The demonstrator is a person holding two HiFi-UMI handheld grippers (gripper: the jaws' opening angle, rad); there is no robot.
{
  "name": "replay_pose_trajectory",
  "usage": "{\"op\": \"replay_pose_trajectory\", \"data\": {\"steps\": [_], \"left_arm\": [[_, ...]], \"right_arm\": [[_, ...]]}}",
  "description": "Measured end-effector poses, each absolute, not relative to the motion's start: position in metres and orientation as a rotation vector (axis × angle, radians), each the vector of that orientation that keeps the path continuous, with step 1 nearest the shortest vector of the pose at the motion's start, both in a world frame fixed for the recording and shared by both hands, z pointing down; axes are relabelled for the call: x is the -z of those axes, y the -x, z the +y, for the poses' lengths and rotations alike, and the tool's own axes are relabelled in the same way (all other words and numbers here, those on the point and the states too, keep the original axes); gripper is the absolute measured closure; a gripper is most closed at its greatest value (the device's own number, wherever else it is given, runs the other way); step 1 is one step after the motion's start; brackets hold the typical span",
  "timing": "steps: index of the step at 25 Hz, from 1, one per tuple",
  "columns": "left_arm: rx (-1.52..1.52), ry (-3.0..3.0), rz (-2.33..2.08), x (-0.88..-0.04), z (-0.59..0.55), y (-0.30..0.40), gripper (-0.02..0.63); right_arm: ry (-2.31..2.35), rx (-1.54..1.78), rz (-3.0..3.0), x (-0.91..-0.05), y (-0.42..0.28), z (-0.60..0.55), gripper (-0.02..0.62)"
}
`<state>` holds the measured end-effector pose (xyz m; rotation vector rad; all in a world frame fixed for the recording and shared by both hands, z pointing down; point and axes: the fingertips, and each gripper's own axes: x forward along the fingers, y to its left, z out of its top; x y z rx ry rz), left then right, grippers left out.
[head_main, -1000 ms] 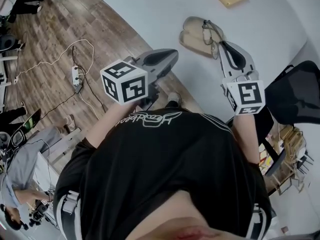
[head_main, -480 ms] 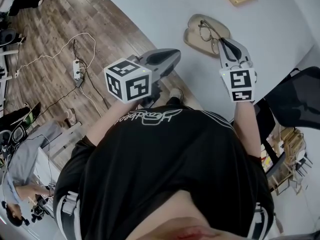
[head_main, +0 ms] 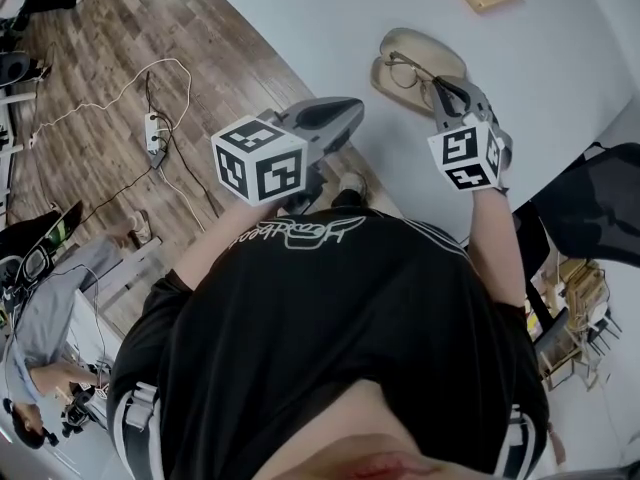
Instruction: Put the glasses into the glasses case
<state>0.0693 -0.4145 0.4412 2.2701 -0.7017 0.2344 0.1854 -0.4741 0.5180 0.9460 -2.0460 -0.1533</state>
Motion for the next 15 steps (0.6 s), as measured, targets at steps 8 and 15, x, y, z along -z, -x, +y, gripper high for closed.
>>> {"op": "replay_pose_trajectory", "data": {"steps": [8,15], "left_arm": [[-0.223,-2.248,-0.729,-0.446,-0.424,-0.071,0.6],[-0.215,-2.232,-0.759,-0.448,-0.432,-0.072,0.6]], "right_arm": [[-0.817,0.199,-1.973,-0.542,-0.182,-0.476,0.571],[-0.737,0.215,-1.932,-0.554,-0.183,-0.479,0.571]]}}
